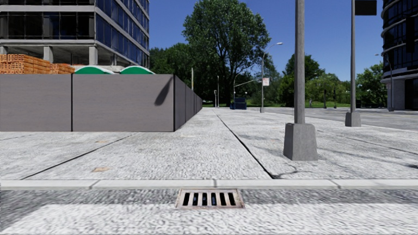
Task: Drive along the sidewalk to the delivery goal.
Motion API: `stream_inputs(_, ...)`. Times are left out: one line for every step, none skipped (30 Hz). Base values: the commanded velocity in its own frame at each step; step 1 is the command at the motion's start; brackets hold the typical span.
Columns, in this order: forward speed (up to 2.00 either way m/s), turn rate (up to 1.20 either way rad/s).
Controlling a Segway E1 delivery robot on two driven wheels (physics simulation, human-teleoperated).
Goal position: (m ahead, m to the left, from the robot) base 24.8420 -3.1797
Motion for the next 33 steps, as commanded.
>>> stream_inputs(1.91,0.0)
stream_inputs(1.91,0.0)
stream_inputs(1.91,0.0)
stream_inputs(1.91,0.0)
stream_inputs(1.91,0.0)
stream_inputs(1.91,0.0)
stream_inputs(1.91,0.0)
stream_inputs(1.91,0.0)
stream_inputs(1.91,0.0)
stream_inputs(1.91,0.0)
stream_inputs(1.91,0.0)
stream_inputs(1.91,0.0)
stream_inputs(1.91,0.0)
stream_inputs(1.9,0.0)
stream_inputs(1.9,0.0)
stream_inputs(1.9,0.0)
stream_inputs(1.9,0.0)
stream_inputs(1.9,0.0)
stream_inputs(1.9,0.0)
stream_inputs(1.9,0.0)
stream_inputs(1.9,0.0)
stream_inputs(1.9,0.0)
stream_inputs(1.9,0.0)
stream_inputs(1.9,0.0)
stream_inputs(1.9,0.0)
stream_inputs(1.9,0.0)
stream_inputs(1.9,0.0)
stream_inputs(1.9,0.0)
stream_inputs(1.9,0.0)
stream_inputs(1.9,0.0)
stream_inputs(1.9,0.0)
stream_inputs(1.9,0.0)
stream_inputs(1.9,0.0)
